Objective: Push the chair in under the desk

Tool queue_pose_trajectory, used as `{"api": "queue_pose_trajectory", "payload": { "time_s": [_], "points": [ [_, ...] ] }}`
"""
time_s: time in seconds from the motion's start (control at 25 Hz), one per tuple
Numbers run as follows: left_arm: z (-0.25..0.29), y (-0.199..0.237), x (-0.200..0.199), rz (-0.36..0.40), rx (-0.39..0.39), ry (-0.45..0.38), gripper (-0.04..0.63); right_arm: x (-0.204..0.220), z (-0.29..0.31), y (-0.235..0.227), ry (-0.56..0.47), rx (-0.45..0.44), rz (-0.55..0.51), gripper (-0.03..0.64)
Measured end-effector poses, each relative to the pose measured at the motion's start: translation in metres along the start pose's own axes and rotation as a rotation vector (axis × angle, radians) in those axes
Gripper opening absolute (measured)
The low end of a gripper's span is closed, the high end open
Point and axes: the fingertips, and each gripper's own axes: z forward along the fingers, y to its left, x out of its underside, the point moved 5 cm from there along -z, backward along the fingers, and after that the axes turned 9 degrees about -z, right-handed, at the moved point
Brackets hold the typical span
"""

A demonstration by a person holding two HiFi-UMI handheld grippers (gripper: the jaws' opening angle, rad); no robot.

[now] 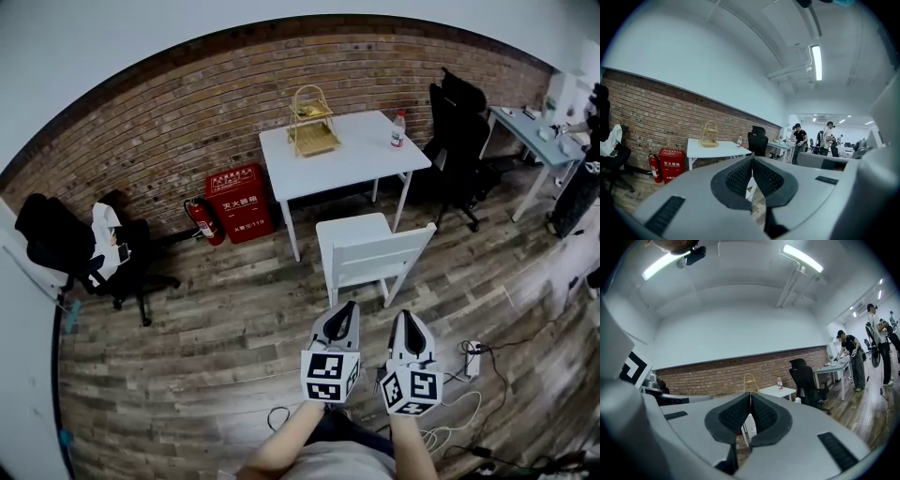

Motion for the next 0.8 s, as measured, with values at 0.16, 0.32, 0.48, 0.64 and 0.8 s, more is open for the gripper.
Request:
{"api": "queue_pose_trajectory", "payload": {
  "time_s": [0.16,0.32,0.48,0.64,0.8],
  "points": [
    [0.004,-0.006,0.011,-0.012,-0.012,0.015,0.015,0.009,0.0,-0.009,0.015,-0.019,-0.006,0.017],
    [0.007,-0.005,0.016,-0.003,-0.03,0.021,0.017,0.015,0.003,-0.013,0.038,-0.021,0.015,0.017],
    [0.017,0.002,0.018,-0.011,-0.05,0.027,0.017,0.018,0.013,-0.02,0.036,-0.028,0.021,0.017],
    [0.036,0.013,0.021,-0.016,-0.062,0.039,0.017,0.027,0.031,-0.032,0.049,-0.013,0.036,0.017],
    [0.066,0.028,0.016,-0.032,-0.081,0.05,0.017,0.03,0.062,-0.047,0.066,0.003,0.043,0.017]
  ]
}}
